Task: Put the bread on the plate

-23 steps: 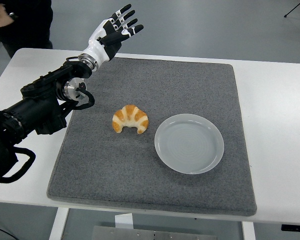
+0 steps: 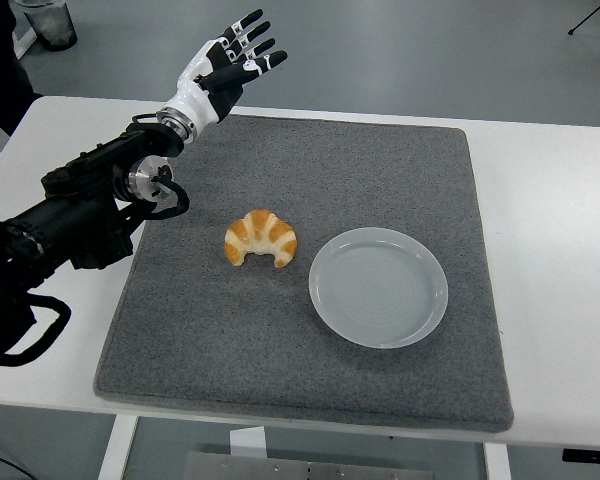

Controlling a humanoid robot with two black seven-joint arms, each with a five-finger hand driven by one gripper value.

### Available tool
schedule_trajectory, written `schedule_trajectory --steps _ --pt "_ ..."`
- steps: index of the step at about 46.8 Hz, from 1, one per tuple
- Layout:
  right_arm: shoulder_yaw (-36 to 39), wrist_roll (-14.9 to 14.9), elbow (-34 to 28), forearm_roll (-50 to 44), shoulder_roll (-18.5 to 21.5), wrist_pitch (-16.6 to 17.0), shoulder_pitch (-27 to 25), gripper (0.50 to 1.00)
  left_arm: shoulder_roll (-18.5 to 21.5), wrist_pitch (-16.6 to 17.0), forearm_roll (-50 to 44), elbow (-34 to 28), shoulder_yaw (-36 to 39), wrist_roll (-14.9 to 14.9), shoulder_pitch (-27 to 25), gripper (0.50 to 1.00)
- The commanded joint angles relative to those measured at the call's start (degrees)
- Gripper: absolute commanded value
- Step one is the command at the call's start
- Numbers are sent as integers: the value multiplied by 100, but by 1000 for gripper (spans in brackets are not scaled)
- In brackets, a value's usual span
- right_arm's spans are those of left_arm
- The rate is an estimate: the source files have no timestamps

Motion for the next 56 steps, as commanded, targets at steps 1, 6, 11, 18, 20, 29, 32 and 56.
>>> schedule_trajectory --steps 1,6,11,18,20,29,32,56 --pt "-1 0 0 0 0 0 0 952 0 0 0 0 -8 -9 -7 990" --pt "7 0 0 0 0 0 0 952 9 -9 0 8 1 -18 2 990" --pt "-1 0 0 0 0 0 0 952 9 -26 9 8 9 -27 2 990" --pt "-1 0 0 0 0 0 0 952 9 -44 9 17 -8 -35 2 990" --pt "-1 0 0 0 0 0 0 952 9 -35 9 17 -8 -35 2 990" --pt "-1 0 0 0 0 0 0 952 0 9 9 17 -34 -27 11 990" --pt "-1 0 0 0 0 0 0 952 -9 0 9 8 -34 -27 11 990" --pt "-1 0 0 0 0 0 0 952 70 219 0 -448 9 -9 28 990"
